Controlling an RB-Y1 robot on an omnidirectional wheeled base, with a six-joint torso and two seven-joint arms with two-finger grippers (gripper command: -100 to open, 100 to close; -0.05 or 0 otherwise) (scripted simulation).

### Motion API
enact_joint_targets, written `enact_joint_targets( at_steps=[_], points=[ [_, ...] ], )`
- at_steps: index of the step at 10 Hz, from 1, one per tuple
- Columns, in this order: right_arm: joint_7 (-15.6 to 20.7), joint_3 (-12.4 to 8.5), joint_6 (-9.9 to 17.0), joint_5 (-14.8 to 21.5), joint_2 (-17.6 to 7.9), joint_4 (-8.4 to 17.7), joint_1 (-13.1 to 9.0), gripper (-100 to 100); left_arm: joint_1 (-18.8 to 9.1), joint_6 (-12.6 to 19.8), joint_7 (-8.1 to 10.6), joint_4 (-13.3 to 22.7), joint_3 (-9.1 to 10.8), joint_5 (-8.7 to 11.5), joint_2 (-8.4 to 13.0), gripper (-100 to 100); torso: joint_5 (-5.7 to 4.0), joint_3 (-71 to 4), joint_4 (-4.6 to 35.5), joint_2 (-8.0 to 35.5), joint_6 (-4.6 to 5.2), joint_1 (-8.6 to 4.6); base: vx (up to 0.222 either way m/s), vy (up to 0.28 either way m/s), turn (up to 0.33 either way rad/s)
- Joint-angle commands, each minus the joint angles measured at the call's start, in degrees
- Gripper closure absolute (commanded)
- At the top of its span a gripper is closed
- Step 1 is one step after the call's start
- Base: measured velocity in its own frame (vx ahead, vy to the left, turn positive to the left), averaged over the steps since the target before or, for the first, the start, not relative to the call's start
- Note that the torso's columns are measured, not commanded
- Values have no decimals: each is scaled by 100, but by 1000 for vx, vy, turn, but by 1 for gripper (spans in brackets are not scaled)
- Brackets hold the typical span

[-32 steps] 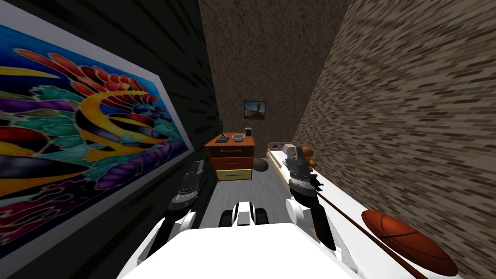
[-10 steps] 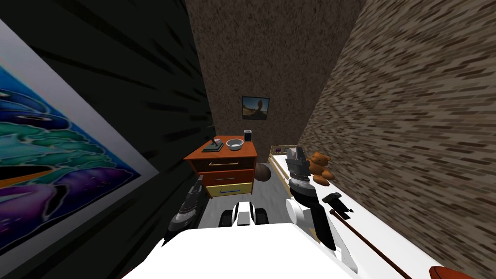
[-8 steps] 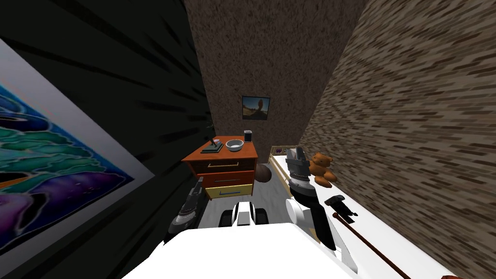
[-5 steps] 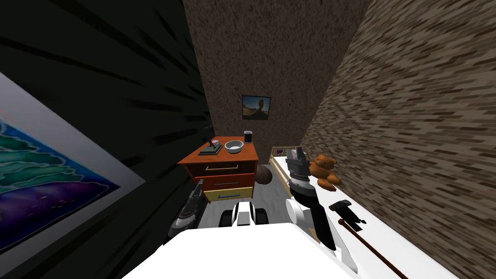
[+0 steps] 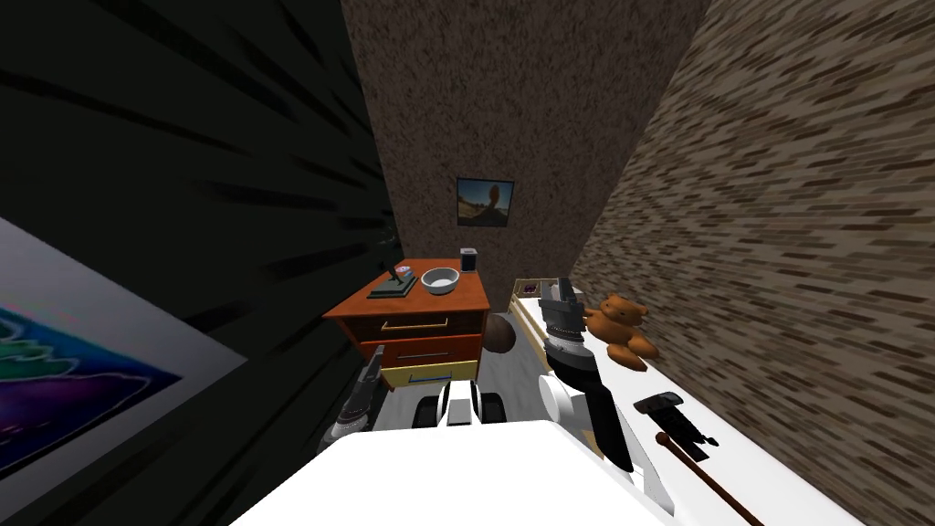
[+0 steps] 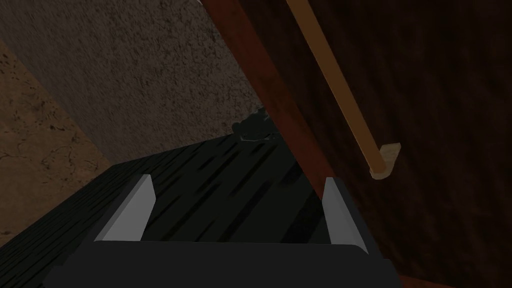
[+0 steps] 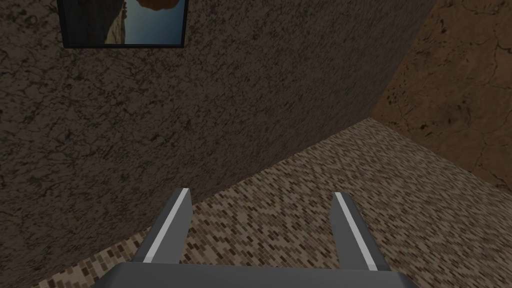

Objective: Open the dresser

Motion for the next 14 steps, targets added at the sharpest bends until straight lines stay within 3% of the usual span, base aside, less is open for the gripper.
enact_joint_targets(
  at_steps=[1, 7, 11, 14],
  points=[
    [0, 0, 0, 0, 0, 0, 0, 0, -84, -257, -3, 445, 6, -64, -84, -100, -1, 4, 2, 5, 0, -7, 116, -9, 25],
    [0, 0, 0, 0, 0, 0, -1, 0, -172, -565, -9, 1049, 13, -141, -272, -100, -1, 8, 4, 11, 0, -4, 64, -4, 10],
    [0, 0, 0, 0, 0, 0, -1, 0, -246, -905, -26, 1524, 23, -207, -714, -100, -2, 9, 3, 15, -1, -8, 62, -14, 36],
    [0, 0, 0, 0, 0, 0, -2, 0, -265, -1050, -35, 1653, 27, -225, -1059, -100, 1, 11, 5, 16, 1, 1, 5, -7, 20]
  ],
)
